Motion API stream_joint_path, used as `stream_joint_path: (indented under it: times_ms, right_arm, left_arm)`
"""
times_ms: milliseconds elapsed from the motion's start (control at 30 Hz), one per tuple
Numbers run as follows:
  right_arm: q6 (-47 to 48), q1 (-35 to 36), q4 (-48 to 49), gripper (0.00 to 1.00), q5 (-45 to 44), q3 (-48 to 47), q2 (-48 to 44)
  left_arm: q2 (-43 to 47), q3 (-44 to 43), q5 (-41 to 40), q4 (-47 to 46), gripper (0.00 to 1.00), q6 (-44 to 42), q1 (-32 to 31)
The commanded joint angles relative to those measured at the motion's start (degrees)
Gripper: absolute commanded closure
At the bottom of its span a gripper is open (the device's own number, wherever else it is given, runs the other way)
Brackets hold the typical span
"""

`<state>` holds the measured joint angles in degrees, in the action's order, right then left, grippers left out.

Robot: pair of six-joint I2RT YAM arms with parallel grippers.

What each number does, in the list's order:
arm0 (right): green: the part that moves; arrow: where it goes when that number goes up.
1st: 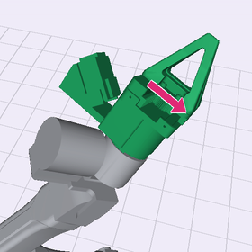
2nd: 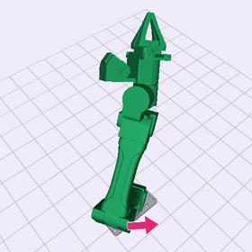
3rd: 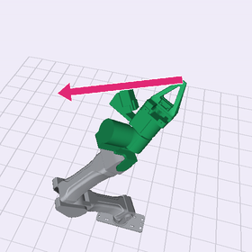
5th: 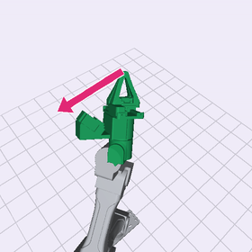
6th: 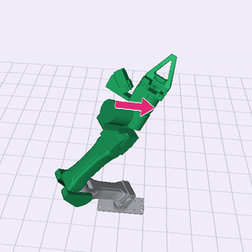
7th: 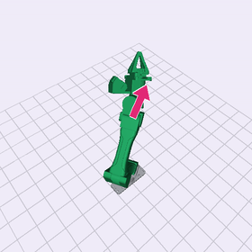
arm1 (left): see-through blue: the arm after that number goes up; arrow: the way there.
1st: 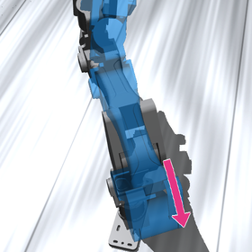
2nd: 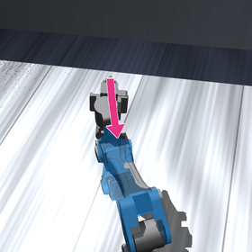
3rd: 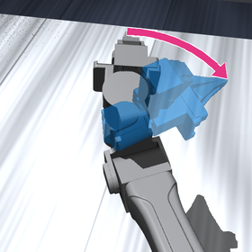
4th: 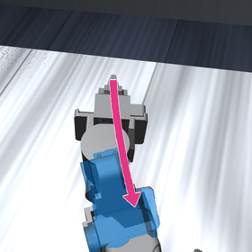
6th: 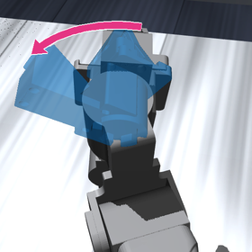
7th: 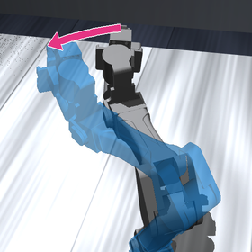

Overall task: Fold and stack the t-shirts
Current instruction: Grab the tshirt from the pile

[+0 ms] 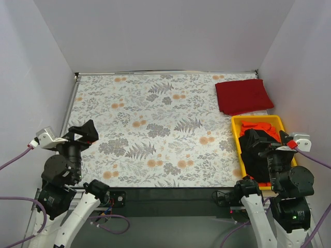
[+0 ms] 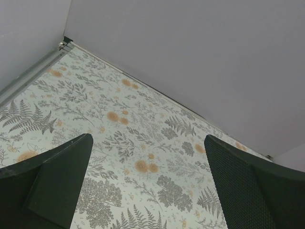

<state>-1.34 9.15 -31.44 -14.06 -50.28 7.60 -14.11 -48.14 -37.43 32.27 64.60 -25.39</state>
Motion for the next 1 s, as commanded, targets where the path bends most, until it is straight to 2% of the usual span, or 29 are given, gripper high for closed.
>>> stream_joint_path:
  times_ms: [0,300,400,600,800,833,900,967]
  right_arm:
    - [-1.7,0.3,0.9,0.02,-2.5,1.2,1.1]
    - [-6.6,0.3,-4.3,0.02,0.5,1.0,11.3]
    - [-11.2,0.3,-5.3,0.02,-3.5,0.1,17.3]
    - [-15.4,0.3,-11.0,0.02,-7.5,-0.8,35.5]
    - [-19.8,-3.1,-4.4,0.13,-17.0,5.7,42.9]
    - [-20.0,-5.3,-3.4,0.19,-16.8,7.0,44.2]
    - [-21.2,-6.9,-0.1,0.23,-16.3,8.3,45.7]
    - [-22.9,-8.5,0.8,0.33,-14.2,9.3,48.8]
  left_arm:
    - [-2.2,0.3,1.0,-0.5,0.02,0.2,0.1]
    - [-5.9,7.0,9.3,-2.8,0.02,1.8,0.2]
    - [-8.6,9.7,12.6,-4.1,0.02,1.8,0.1]
    - [-15.3,13.7,17.5,-8.1,0.02,0.7,0.1]
    - [-16.3,17.1,21.6,-11.5,0.02,1.1,0.1]
    - [-16.1,17.5,22.1,-12.5,0.02,1.1,0.2]
    - [-16.0,17.6,23.3,-12.9,0.02,0.4,0.1]
    - [-15.9,17.6,23.5,-13.2,0.02,-0.2,0.1]
